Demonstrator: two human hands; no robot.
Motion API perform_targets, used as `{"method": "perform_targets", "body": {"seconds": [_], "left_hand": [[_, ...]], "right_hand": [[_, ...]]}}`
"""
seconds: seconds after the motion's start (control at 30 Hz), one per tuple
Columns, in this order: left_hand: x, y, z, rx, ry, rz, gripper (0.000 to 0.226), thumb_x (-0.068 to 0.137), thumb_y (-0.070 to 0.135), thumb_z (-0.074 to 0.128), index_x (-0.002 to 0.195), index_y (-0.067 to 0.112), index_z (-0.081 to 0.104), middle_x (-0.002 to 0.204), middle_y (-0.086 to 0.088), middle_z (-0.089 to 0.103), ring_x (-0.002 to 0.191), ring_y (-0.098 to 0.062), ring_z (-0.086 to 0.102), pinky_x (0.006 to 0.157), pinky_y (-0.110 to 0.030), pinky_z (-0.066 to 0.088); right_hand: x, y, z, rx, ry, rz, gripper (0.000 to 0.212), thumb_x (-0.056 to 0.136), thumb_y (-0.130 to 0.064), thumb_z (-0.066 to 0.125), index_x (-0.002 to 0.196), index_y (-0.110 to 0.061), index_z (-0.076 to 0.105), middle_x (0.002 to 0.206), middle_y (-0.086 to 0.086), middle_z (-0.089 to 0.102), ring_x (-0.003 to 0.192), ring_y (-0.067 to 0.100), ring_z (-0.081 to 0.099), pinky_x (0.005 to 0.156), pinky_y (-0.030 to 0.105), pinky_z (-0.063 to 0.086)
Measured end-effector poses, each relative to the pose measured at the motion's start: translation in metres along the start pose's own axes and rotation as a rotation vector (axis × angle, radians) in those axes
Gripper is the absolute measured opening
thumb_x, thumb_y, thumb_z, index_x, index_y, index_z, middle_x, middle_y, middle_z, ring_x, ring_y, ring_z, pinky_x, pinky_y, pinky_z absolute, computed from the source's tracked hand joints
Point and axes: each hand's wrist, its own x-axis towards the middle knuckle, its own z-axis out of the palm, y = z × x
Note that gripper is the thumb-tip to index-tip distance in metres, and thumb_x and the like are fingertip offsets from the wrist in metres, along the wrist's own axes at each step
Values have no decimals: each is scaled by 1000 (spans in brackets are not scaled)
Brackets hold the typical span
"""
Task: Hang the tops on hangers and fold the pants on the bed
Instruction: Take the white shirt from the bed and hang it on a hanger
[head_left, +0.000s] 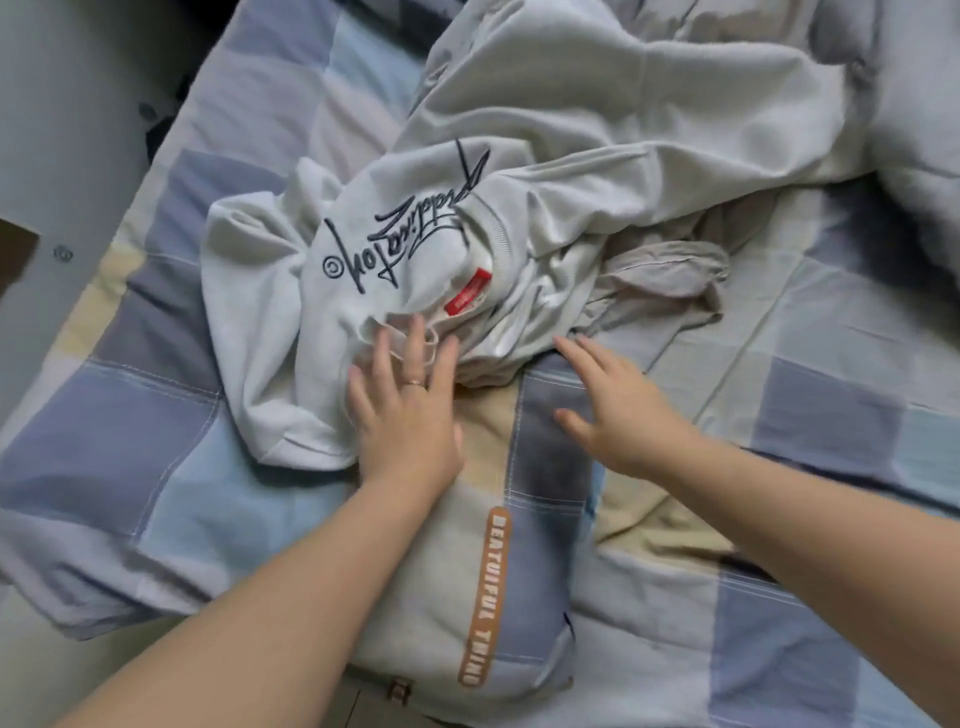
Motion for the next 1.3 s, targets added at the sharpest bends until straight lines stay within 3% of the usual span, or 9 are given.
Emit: {"method": "perform_targets", "body": {"seconds": [0.17,0.27,0.47,0.6,0.67,0.8,0.93,1.1,1.3], "left_hand": [[36,-66,-8,-82,-101,-128,87,87,38,70,155,38,15,164,-3,24,147,-32,25,112,-56,32],[46,-81,-8,-253,-54,-134,54,87,8,52,137,24,43,124,-14,62,113,-39,55,86,-45,43],[42,-75,-14,-699,-82,-337,14,95,13,44,107,17,38,105,-15,61,92,-36,55,74,-41,40],[27,-70,-26,-729,98,-352,43,92,15,58,132,18,43,131,-14,56,119,-39,51,92,-45,40],[8,-60,-36,-607,231,-311,61,87,25,70,141,20,43,147,-11,46,130,-37,43,104,-49,35],[-36,-25,-60,-684,275,-112,44,82,34,78,122,21,62,128,-7,54,117,-35,50,100,-47,41],[-68,21,-94,-888,20,55,68,79,34,82,139,23,52,142,0,46,129,-27,48,107,-46,41],[-105,83,-165,-896,11,33,97,78,58,75,155,27,26,161,0,27,142,-30,34,111,-51,35],[-182,142,-259,-1153,244,110,27,99,31,56,111,9,65,111,-12,65,106,-32,61,90,-51,50]], "right_hand": [[50,-33,0,-129,-27,24,100,86,-52,67,155,-48,-5,168,-6,-3,154,28,2,113,63,29],[65,-42,5,-197,-67,128,105,82,-52,72,154,-48,-4,167,-6,-6,153,33,-3,109,69,30],[76,-49,11,-288,221,122,49,95,-28,57,143,-33,45,149,8,31,140,34,27,96,54,43],[74,-57,-2,-168,247,122,24,101,-29,46,120,-28,61,137,1,45,130,29,37,99,46,33],[62,-62,-20,-83,307,92,22,105,-33,39,106,-23,58,117,0,55,118,28,46,95,42,29],[20,-73,-73,107,362,22,25,107,-31,37,85,-20,42,70,-6,48,80,32,52,72,40,31],[-39,-92,-139,324,382,-18,31,106,-29,44,76,-23,45,69,-8,52,71,14,50,67,33,32],[-142,-114,-217,536,323,-41,31,104,-26,51,75,-17,57,60,-4,51,50,0,42,51,15,33],[-281,-118,-300,989,289,63,25,100,-24,60,79,-15,67,70,3,62,64,15,55,67,34,44]]}}
